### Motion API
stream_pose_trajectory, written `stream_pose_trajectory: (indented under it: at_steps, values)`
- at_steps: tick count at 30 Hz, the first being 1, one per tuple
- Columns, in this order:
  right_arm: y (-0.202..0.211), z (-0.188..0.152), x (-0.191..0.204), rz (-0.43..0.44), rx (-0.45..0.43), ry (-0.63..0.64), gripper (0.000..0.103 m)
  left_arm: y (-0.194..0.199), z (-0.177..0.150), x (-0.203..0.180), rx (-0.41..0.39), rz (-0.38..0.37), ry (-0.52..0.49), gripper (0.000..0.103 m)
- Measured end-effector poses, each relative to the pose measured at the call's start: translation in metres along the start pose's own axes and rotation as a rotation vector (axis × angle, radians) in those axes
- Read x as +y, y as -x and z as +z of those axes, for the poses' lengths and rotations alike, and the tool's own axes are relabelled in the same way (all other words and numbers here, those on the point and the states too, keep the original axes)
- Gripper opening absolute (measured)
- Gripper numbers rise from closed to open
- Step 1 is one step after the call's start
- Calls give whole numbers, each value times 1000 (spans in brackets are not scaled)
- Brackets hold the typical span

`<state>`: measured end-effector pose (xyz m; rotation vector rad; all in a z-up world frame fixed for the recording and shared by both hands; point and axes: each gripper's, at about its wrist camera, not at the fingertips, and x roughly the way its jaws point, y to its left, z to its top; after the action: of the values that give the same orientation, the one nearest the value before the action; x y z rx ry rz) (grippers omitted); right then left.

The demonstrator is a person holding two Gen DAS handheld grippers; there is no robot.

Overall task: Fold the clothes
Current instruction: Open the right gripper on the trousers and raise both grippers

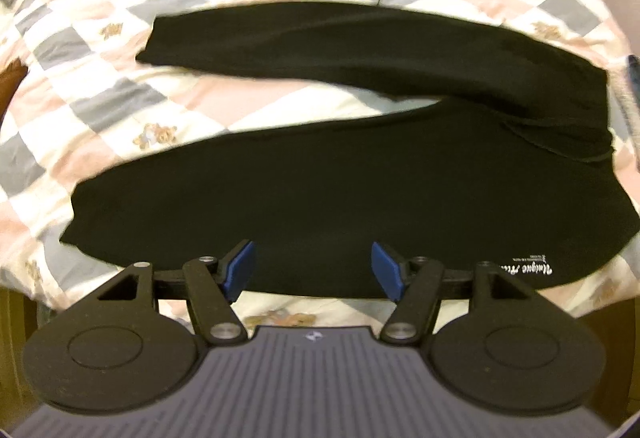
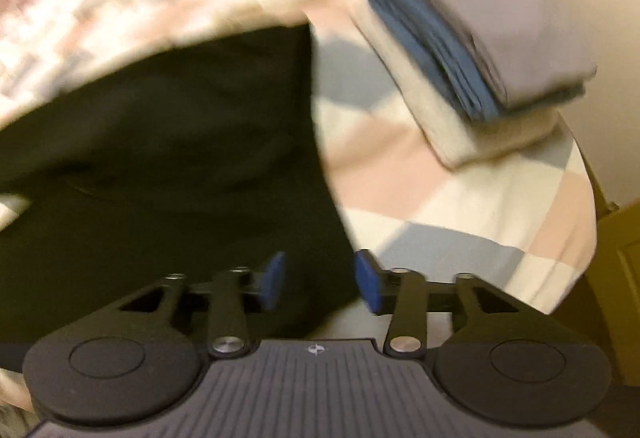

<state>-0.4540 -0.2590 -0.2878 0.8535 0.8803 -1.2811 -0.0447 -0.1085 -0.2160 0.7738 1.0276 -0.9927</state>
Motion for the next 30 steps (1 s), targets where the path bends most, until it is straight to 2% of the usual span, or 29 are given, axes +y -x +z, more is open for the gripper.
stream_pose_trajectory:
  at_steps: [4, 9, 13, 16, 19, 24, 30]
  values:
    - [59, -27, 44, 81, -76, -79, 57, 31, -18, 29, -75, -21, -40, 61]
    - [121, -78, 102, 179, -83, -145, 58, 63, -41, 64, -129, -15, -76, 63]
    - [164, -113, 138, 196, -98, -154, 62, 86, -54, 78, -158, -15, -115, 64]
    - [193, -133, 148, 185, -129, -161, 68, 102, -62, 82, -184, -29, -133, 67]
    - [210, -144, 148, 163, -142, -177, 69, 109, -68, 85, -193, -35, -134, 68]
    - [217, -152, 146, 125, -128, -180, 69, 110, -75, 94, -185, -32, -117, 68]
    - [220, -153, 154, 120, -115, -162, 70, 111, -84, 104, -175, -28, -96, 68]
